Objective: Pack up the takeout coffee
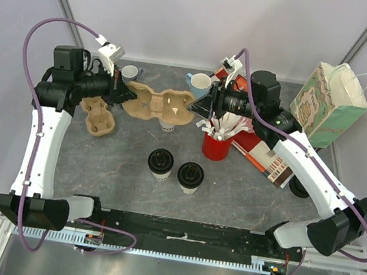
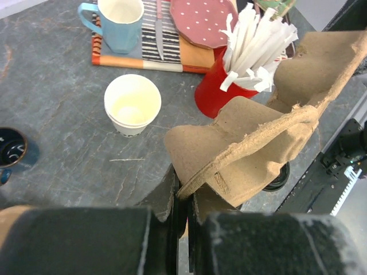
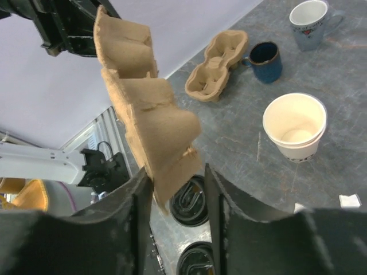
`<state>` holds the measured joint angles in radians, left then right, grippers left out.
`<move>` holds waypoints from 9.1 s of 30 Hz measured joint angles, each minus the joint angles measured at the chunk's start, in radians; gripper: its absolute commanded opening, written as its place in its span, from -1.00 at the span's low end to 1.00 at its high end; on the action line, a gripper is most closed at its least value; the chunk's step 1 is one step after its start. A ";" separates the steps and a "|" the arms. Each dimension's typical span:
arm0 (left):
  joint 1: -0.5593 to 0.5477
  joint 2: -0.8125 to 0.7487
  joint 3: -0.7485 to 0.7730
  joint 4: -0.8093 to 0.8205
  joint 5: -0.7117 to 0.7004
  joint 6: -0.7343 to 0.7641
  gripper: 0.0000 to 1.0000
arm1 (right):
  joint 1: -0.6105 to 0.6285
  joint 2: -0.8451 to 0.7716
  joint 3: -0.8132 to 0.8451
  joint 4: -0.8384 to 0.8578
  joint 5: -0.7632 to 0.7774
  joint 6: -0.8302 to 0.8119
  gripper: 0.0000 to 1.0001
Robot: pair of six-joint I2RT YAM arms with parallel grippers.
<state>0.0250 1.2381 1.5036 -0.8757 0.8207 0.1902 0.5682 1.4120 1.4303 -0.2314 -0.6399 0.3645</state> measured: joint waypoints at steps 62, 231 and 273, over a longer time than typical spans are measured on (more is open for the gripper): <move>0.383 -0.057 0.000 0.069 -0.137 -0.077 -0.95 | 0.394 0.090 -0.109 -0.612 0.497 -0.640 -1.00; 0.556 -0.020 -0.091 0.234 -0.243 -0.005 -0.95 | 0.132 0.719 0.596 -0.626 0.698 -0.753 0.18; 0.556 -0.019 -0.091 0.219 -0.198 -0.006 -0.95 | -0.757 0.258 0.388 -0.508 0.886 -0.551 0.92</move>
<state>0.5812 1.2194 1.4124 -0.6567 0.6228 0.1844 -0.1886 1.6699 1.8183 -0.7395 0.2462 -0.1864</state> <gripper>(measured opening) 0.063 0.980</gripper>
